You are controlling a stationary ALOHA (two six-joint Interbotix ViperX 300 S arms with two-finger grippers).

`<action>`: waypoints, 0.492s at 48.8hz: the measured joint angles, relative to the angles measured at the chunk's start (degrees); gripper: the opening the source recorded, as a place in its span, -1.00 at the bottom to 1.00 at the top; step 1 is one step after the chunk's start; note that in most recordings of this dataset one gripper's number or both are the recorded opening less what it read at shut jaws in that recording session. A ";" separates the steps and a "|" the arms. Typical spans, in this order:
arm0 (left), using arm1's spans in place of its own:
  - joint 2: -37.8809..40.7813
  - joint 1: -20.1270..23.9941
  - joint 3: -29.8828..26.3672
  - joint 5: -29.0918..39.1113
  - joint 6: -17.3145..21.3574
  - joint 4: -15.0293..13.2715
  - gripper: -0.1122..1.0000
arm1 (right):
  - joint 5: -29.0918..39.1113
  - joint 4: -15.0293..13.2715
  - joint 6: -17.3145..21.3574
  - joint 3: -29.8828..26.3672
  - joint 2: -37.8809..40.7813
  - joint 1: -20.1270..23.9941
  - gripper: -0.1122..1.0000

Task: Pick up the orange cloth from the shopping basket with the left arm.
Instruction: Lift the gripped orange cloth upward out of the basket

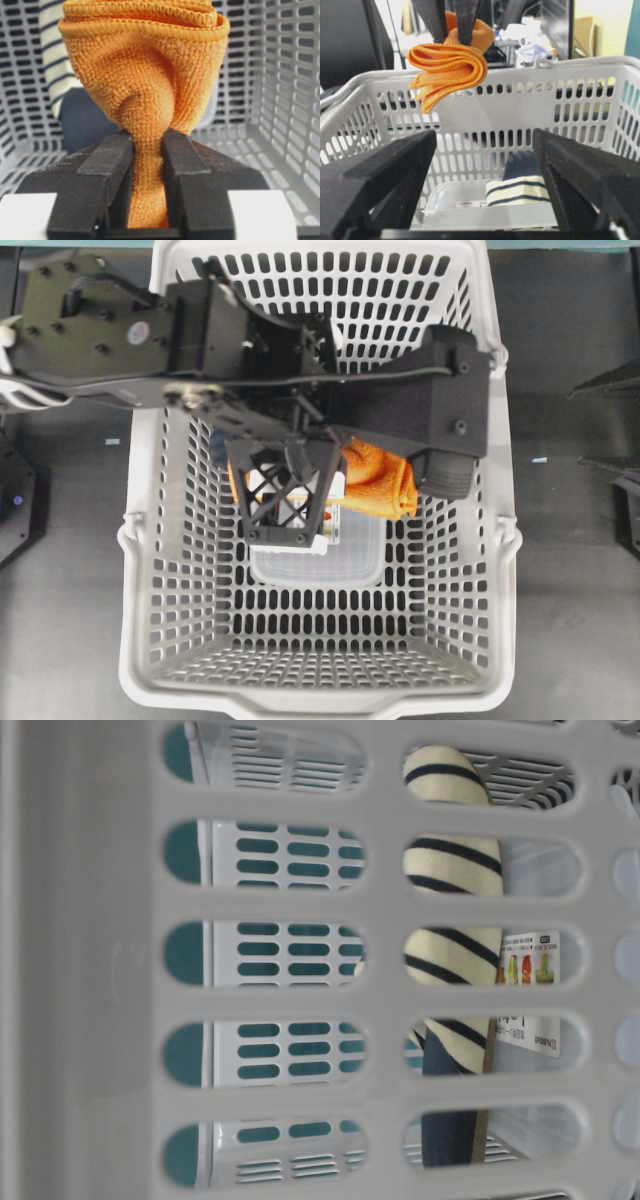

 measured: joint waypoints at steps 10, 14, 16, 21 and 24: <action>0.44 0.00 -1.58 0.97 0.00 0.00 -0.54 | 0.00 0.00 0.00 0.09 -0.53 0.00 0.54; 0.44 0.09 -1.58 1.05 -0.09 0.00 -0.54 | 0.00 -0.09 0.00 0.09 -0.62 0.00 0.54; 0.44 0.09 -1.58 1.05 -0.18 0.00 -0.54 | 0.00 0.00 0.09 0.18 -0.70 0.00 0.54; 0.44 0.09 -1.49 1.14 -0.26 0.00 -0.54 | 0.00 0.00 0.09 0.35 -0.97 0.00 0.54; 0.44 0.09 -0.97 1.05 -0.70 0.00 -0.54 | 0.09 0.00 0.09 0.44 -0.97 0.09 0.54</action>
